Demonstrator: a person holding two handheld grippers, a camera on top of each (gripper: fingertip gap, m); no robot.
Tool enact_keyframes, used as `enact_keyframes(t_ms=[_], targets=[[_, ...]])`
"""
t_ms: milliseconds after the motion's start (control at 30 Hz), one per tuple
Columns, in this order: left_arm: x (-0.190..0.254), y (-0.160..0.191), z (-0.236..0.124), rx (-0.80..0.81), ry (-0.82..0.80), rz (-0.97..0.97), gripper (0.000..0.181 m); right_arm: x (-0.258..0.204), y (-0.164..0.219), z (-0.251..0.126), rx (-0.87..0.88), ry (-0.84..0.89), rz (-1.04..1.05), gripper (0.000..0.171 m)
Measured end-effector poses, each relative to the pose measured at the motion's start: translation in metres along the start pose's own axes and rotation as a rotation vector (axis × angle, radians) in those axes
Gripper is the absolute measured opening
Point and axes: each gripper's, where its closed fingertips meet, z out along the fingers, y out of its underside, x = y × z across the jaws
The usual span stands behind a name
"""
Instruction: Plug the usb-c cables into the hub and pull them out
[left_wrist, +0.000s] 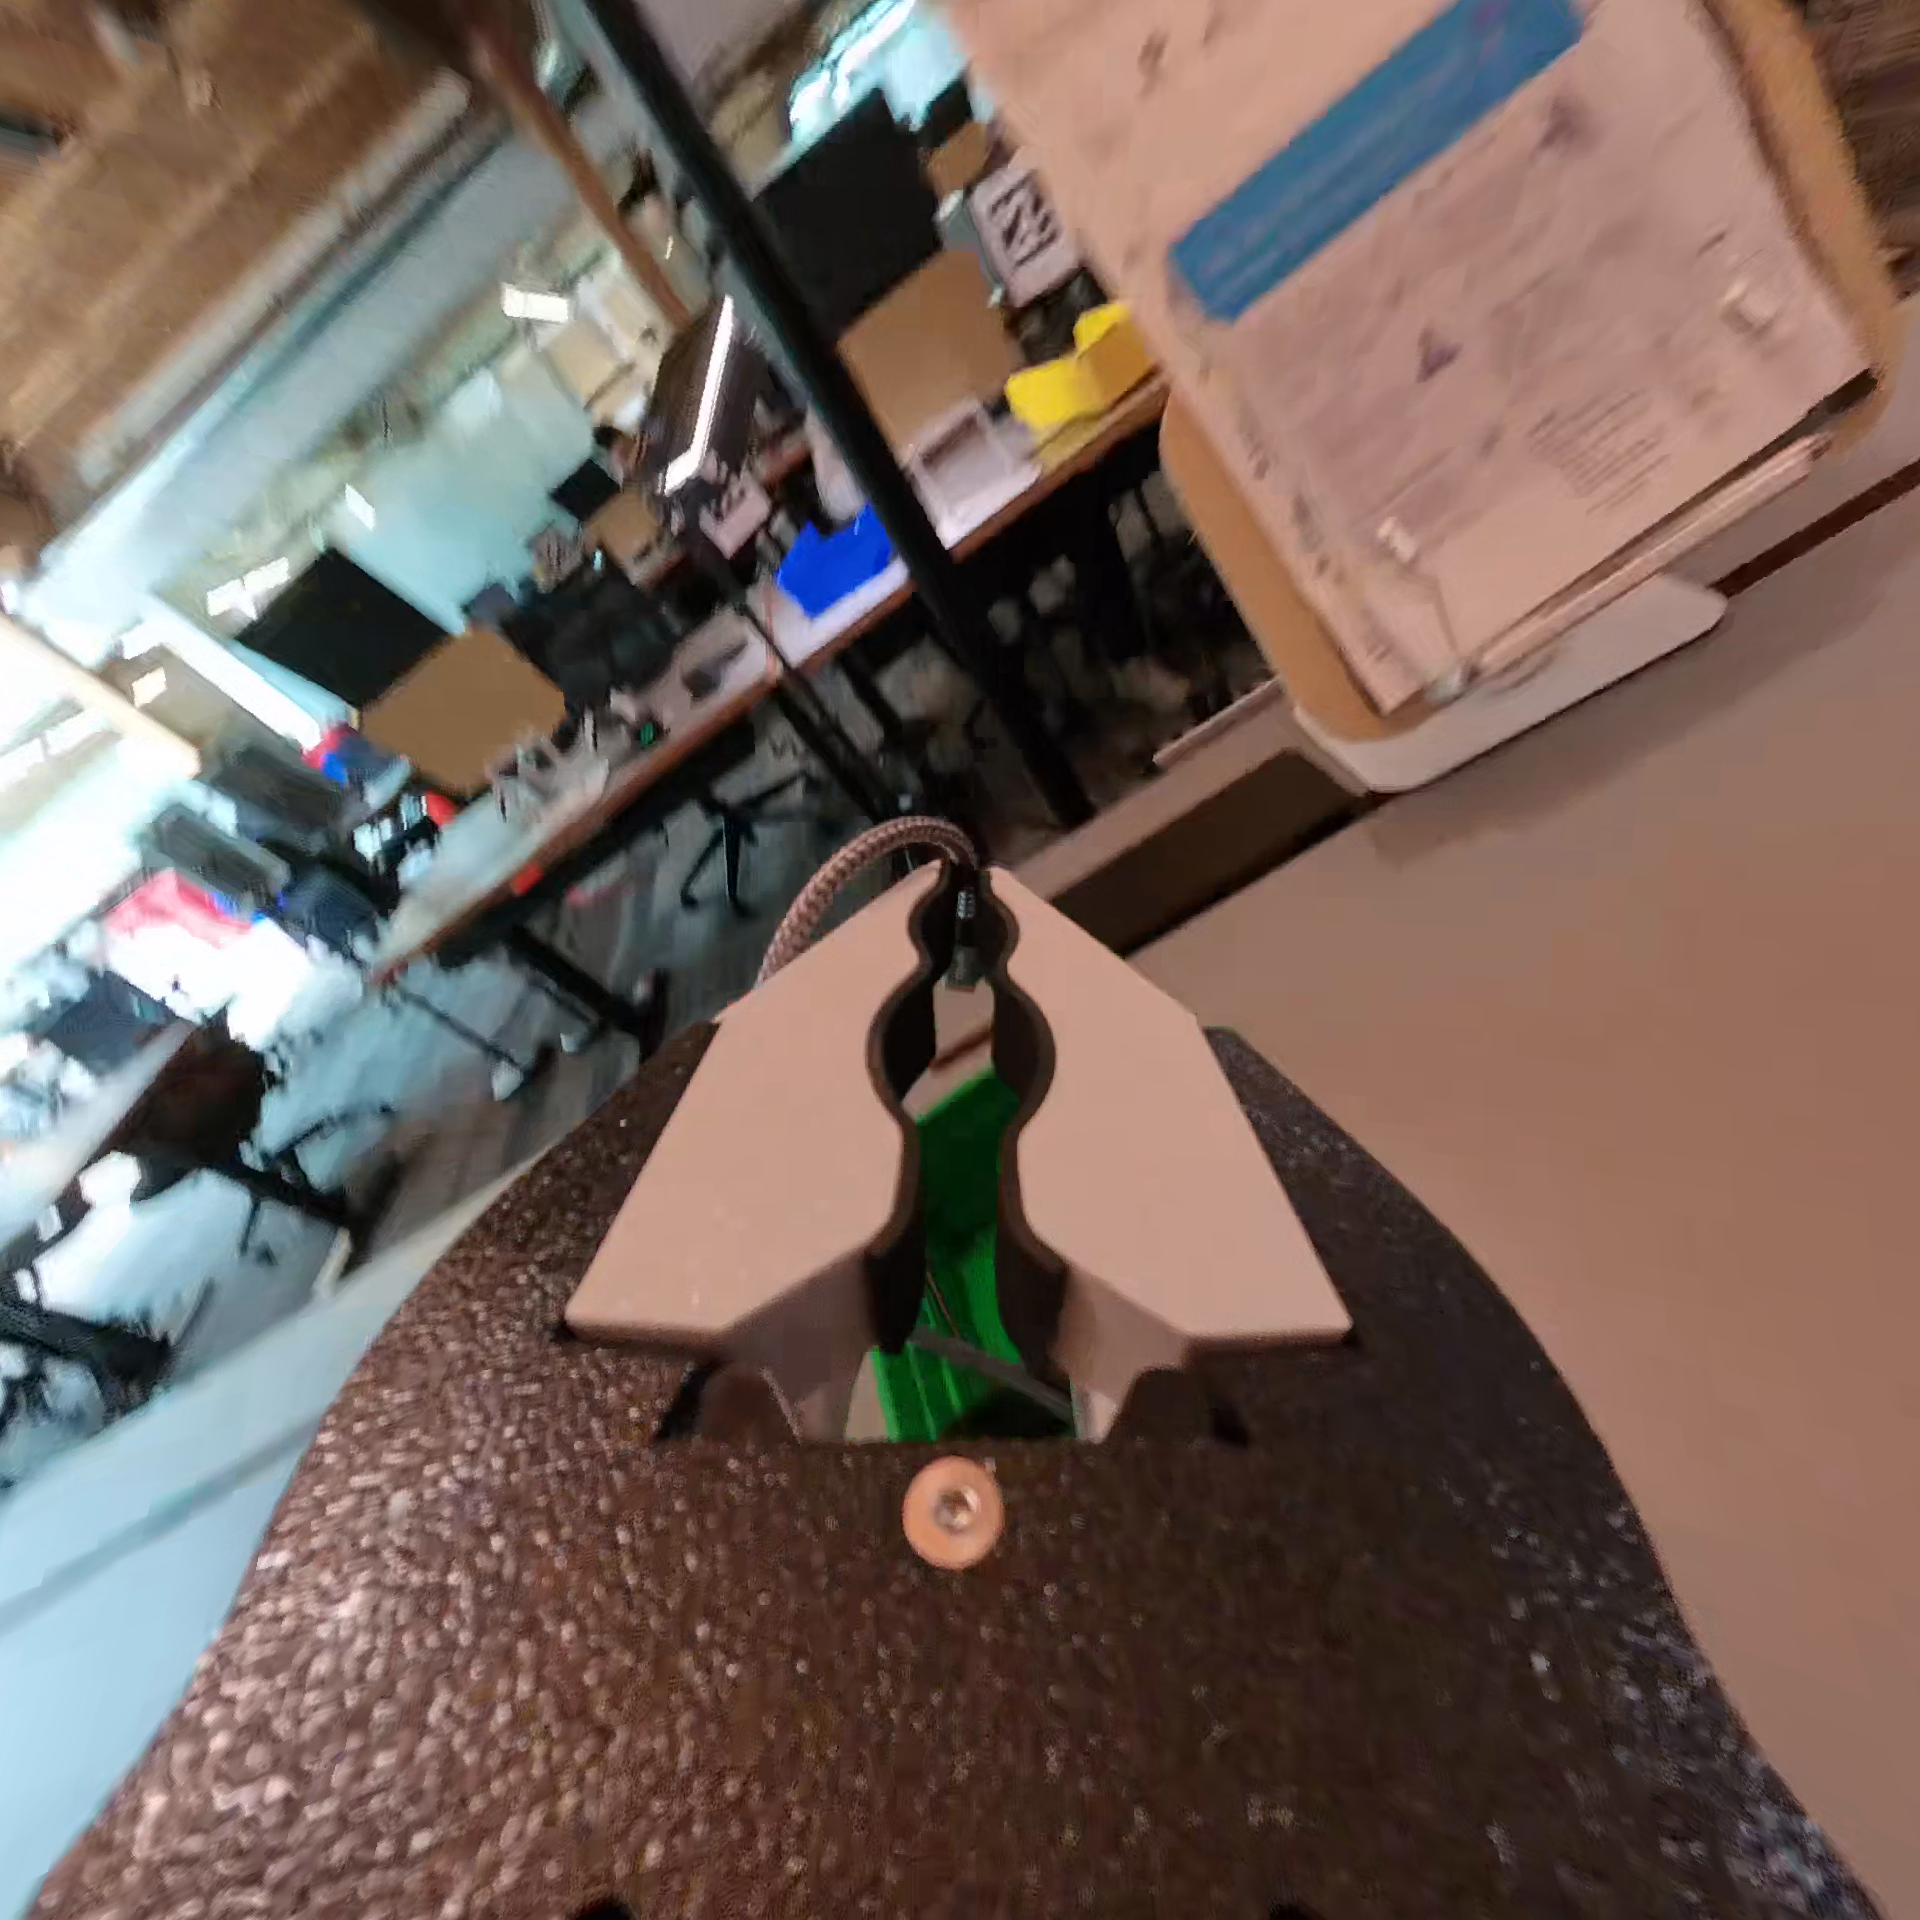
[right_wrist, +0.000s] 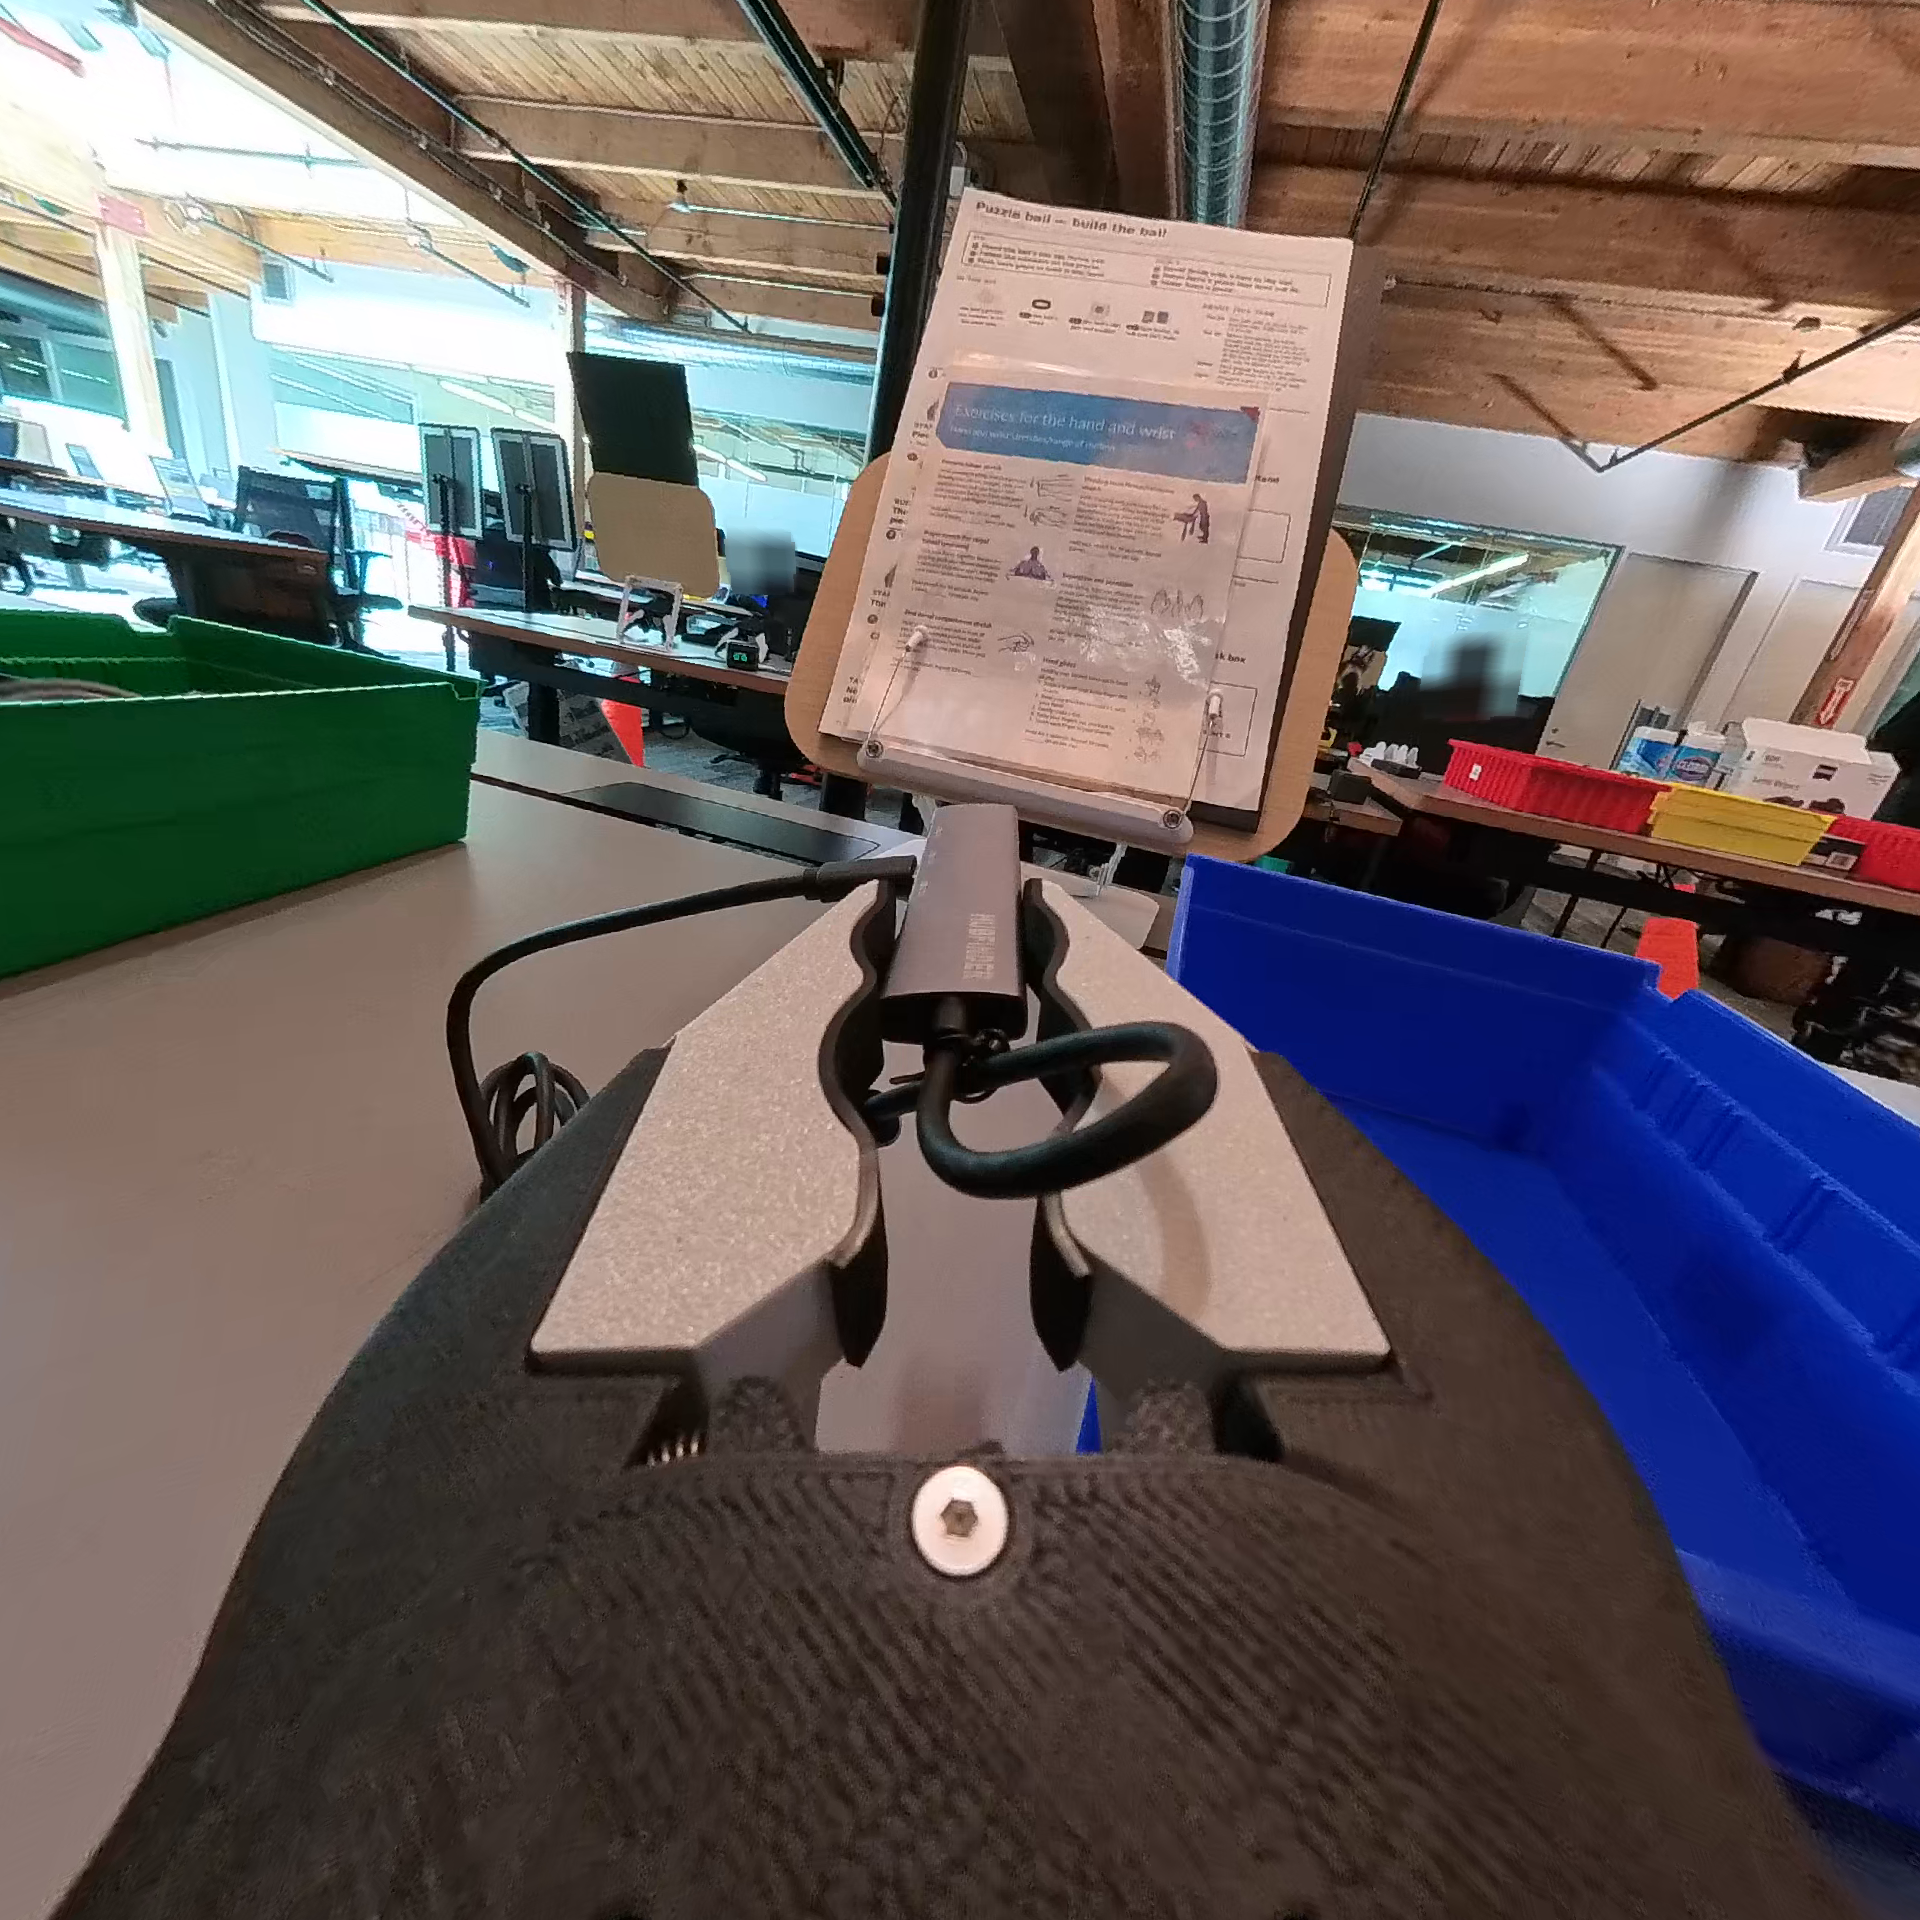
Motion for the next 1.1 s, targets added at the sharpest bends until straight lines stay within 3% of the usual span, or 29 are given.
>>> enact_keyframes(t_ms=[200,300,400,533,633,767,900,1000,1100], targets=[[0.008,-0.158,-0.014,0.218,0.087,0.162,0.001,0.002,-0.002,0.000,0.005,0.009,-0.004,0.023],[0.040,-0.213,-0.026,0.318,0.218,0.170,0.001,0.004,-0.002,-0.001,0.007,0.011,0.001,0.023],[0.077,-0.245,-0.036,0.391,0.362,0.183,0.001,0.006,-0.001,-0.003,0.008,0.013,0.007,0.023],[0.124,-0.261,-0.049,0.476,0.610,0.105,0.001,0.013,-0.006,-0.008,0.024,0.034,0.010,0.023],[0.151,-0.252,-0.055,0.508,0.787,-0.009,0.001,0.020,-0.009,-0.011,0.035,0.053,0.012,0.023],[0.187,-0.204,-0.041,0.490,0.954,-0.184,0.001,0.027,-0.010,-0.015,0.042,0.074,0.022,0.023],[0.221,-0.120,-0.008,0.398,0.996,-0.390,0.001,0.030,-0.012,-0.017,0.048,0.083,0.016,0.023],[0.252,-0.040,0.009,0.237,0.922,-0.379,0.001,0.030,-0.011,-0.017,0.046,0.086,0.005,0.023],[0.278,0.022,0.002,0.134,0.889,-0.391,0.001,0.028,-0.009,-0.016,0.042,0.082,0.005,0.023]])
